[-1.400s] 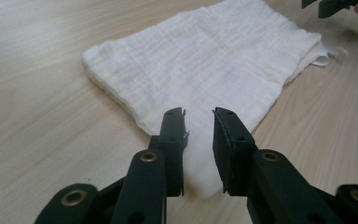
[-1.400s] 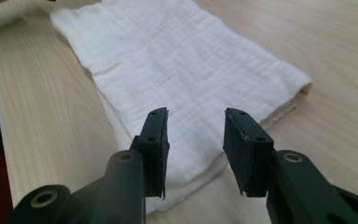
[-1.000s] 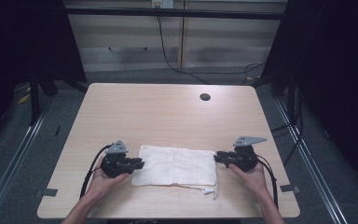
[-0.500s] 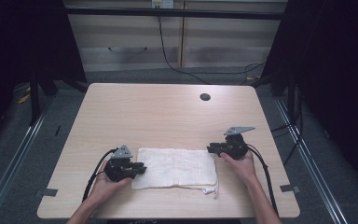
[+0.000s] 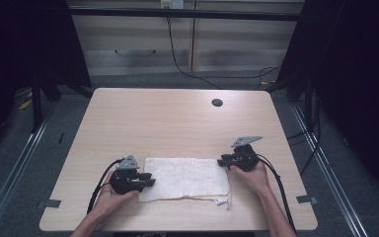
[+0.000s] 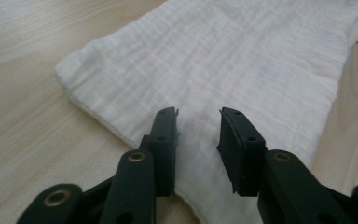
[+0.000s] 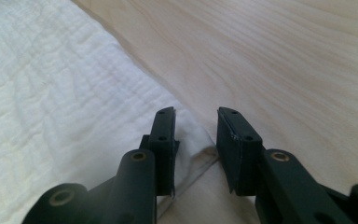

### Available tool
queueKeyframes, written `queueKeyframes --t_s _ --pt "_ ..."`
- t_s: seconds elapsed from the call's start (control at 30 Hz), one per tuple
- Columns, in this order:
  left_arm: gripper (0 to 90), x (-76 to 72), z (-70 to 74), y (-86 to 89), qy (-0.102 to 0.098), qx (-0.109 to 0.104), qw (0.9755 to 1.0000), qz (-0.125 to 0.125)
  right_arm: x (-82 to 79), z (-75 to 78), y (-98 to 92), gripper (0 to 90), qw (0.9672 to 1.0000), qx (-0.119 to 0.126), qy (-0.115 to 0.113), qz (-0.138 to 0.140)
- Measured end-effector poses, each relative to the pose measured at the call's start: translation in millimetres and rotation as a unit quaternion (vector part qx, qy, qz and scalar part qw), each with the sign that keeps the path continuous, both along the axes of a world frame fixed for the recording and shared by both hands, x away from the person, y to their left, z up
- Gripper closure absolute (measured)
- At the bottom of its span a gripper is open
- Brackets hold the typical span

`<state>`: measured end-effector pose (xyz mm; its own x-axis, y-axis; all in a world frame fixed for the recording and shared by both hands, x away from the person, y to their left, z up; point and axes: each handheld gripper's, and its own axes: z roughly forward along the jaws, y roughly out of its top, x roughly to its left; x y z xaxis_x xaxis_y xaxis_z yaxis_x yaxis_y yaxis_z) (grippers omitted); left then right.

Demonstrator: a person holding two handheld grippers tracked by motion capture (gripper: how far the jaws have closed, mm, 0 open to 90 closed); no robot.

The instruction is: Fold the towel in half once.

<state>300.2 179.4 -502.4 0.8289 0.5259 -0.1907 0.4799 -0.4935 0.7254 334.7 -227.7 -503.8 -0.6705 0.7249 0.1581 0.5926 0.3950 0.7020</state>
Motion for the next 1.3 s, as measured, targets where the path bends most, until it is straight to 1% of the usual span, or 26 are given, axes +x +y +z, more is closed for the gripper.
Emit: queueKeyframes --t_s 0.03,0.07,0.1,0.17,0.23,0.3,0.33,0.4,0.43,0.47,0.53,0.6,0.63,0.67,0.7,0.73,0.77,0.8,0.83,0.87,0.93,1.0,1.03,1.1,1.2,1.3 --pt "65.3 0.0 0.0 0.0 0.000 0.000 1.0000 0.000 0.0 0.0 0.0 68.1 1.0000 0.000 0.000 0.000" --pt "64.7 -1.0 0.6 -1.5 -0.002 0.004 1.0000 0.001 0.6 -0.6 0.0 73.5 0.9999 0.008 0.004 0.006" --pt "64.1 -1.2 0.8 -1.7 0.001 0.004 1.0000 0.002 0.4 -0.8 -0.1 76.0 0.9999 0.009 0.006 0.006" --pt "62.8 -1.1 1.1 -1.6 0.008 0.001 1.0000 0.002 0.2 -1.2 -0.4 82.2 0.9998 0.013 0.010 0.013" --pt "61.7 -1.1 1.2 -0.7 0.020 -0.006 0.9998 0.007 -0.1 -1.7 -0.6 85.3 0.9996 0.017 0.015 0.016" --pt "60.7 -4.6 2.0 -1.7 0.013 0.000 0.9999 0.003 -0.3 -1.7 0.0 86.3 0.9995 0.019 0.016 0.017" --pt "58.8 -6.4 2.4 -2.3 0.010 0.001 0.9999 -0.001 -0.5 -1.5 0.4 86.5 0.9995 0.018 0.017 0.016" --pt "58.6 -8.1 3.5 -3.2 0.008 0.001 0.9999 -0.007 -0.7 -1.6 0.6 86.7 0.9995 0.020 0.018 0.017" --pt "58.1 -8.5 8.0 -2.5 0.002 -0.013 0.9999 -0.010 -1.1 -1.6 1.0 86.9 0.9995 0.019 0.018 0.015" --pt "58.1 -7.8 10.9 -1.8 -0.001 -0.017 0.9998 -0.009 -1.3 -1.8 1.3 86.9 0.9995 0.021 0.019 0.015" --pt "55.8 -1.9 17.7 2.2 0.005 -0.040 0.9992 -0.002 -1.4 -2.0 2.0 87.0 0.9995 0.021 0.017 0.016" --pt "54.0 1.6 19.9 4.1 0.002 -0.042 0.9991 0.004 -2.0 -2.0 3.1 87.0 0.9995 0.021 0.017 0.017" --pt "53.0 9.9 23.3 6.7 0.003 -0.039 0.9991 0.016 -2.6 -1.8 4.0 87.0 0.9995 0.021 0.018 0.017" --pt "52.9 15.4 24.9 8.4 0.006 -0.042 0.9989 0.021 -2.8 -1.7 4.9 87.0 0.9995 0.019 0.016 0.019" --pt "52.8 22.4 27.5 10.8 0.004 -0.038 0.9989 0.026 -2.8 -1.8 5.4 87.0 0.9995 0.018 0.014 0.019" --pt "51.1 26.0 28.8 12.9 0.000 -0.042 0.9986 0.032 -2.9 -2.0 5.5 87.1 0.9995 0.020 0.015 0.020" --pt "50.3 33.7 31.0 17.1 0.009 -0.052 0.9979 0.037 -2.9 -2.2 5.5 87.0 0.9995 0.022 0.016 0.020" --pt "48.4 37.8 32.4 18.7 0.009 -0.056 0.9973 0.046 -3.0 -2.2 5.4 87.1 0.9994 0.022 0.016 0.019" --pt "47.8 42.6 33.2 21.5 0.008 -0.066 0.9965 0.051 -2.9 -2.3 5.4 87.0 0.9994 0.023 0.016 0.019" --pt "47.6 48.4 33.7 23.5 0.013 -0.069 0.9963 0.050 -2.7 -2.5 5.2 87.1 0.9994 0.023 0.016 0.020" --pt "47.6 56.4 32.5 24.5 0.003 -0.063 0.9960 0.064 -2.9 -2.4 5.0 87.0 0.9994 0.024 0.018 0.019" --pt "52.3 62.7 28.7 24.6 0.012 -0.062 0.9963 0.059 -2.8 -2.7 4.9 87.0 0.9994 0.025 0.016 0.019" --pt "53.4 64.5 26.0 23.9 0.011 -0.058 0.9962 0.065 -3.0 -2.6 5.0 87.0 0.9994 0.024 0.016 0.018" --pt "54.2 66.9 20.1 22.1 0.017 -0.056 0.9962 0.064 -3.2 -2.7 5.1 87.0 0.9994 0.024 0.016 0.017" --pt "55.6 68.6 14.4 18.0 0.015 -0.045 0.9971 0.059 -3.2 -2.7 5.1 87.0 0.9994 0.024 0.015 0.017" --pt "55.0 70.9 9.8 16.4 0.017 -0.041 0.9973 0.059 -3.2 -2.7 5.3 87.0 0.9995 0.024 0.015 0.017"
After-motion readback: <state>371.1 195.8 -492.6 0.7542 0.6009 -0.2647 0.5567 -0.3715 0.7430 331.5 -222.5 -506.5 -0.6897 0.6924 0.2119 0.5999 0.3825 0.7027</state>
